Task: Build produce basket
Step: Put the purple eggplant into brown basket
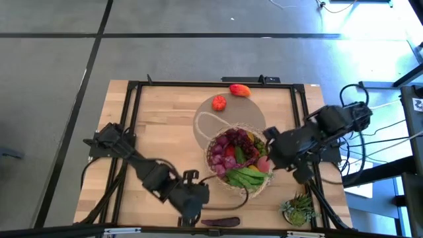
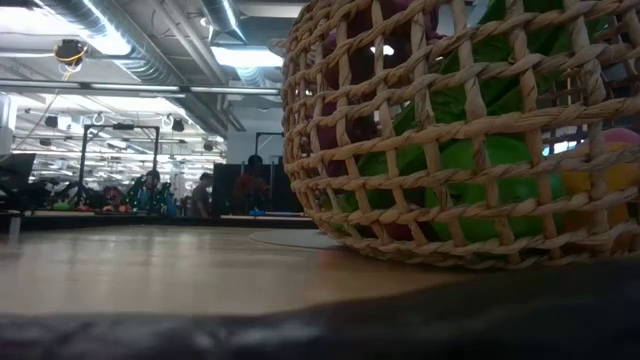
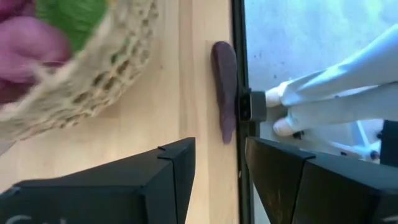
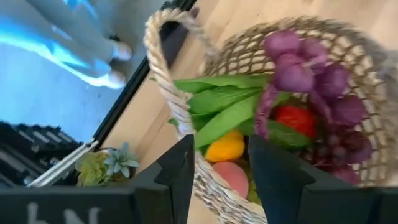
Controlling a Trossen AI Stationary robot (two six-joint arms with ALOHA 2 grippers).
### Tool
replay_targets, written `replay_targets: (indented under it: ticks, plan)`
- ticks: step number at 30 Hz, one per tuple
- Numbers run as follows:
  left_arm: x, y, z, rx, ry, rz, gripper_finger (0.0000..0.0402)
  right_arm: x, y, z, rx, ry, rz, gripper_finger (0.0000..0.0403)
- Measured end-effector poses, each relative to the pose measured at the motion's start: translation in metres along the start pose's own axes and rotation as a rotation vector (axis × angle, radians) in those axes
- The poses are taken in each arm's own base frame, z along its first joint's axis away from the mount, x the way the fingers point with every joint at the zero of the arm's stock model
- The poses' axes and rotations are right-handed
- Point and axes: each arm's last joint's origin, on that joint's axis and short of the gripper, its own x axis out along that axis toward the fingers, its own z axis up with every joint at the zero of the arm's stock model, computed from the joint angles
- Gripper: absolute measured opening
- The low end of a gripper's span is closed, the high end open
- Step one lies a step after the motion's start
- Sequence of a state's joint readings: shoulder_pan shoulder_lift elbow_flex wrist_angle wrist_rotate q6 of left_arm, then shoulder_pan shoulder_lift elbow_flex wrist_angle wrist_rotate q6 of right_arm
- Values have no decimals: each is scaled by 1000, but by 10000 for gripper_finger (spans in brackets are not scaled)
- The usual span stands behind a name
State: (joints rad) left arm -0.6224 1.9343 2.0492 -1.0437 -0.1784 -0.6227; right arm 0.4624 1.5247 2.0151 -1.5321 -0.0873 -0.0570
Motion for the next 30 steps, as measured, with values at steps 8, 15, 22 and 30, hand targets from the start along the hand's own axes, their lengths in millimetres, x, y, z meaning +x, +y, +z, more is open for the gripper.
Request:
replay_targets:
  ticks: [8, 15, 22, 30]
  plan:
    - [41, -25, -28, -14, -113, -68, 130, 25, 8, 11, 7, 76, 23, 147]
    - [86, -17, -58, -24, -115, -129, 130, 30, 9, 13, 53, 90, 23, 147]
    - [118, -6, -89, 6, -136, -183, 130, 30, 8, 13, 51, 90, 7, 147]
    - [138, 6, -112, 14, -169, -205, 130, 30, 8, 13, 51, 90, 7, 147]
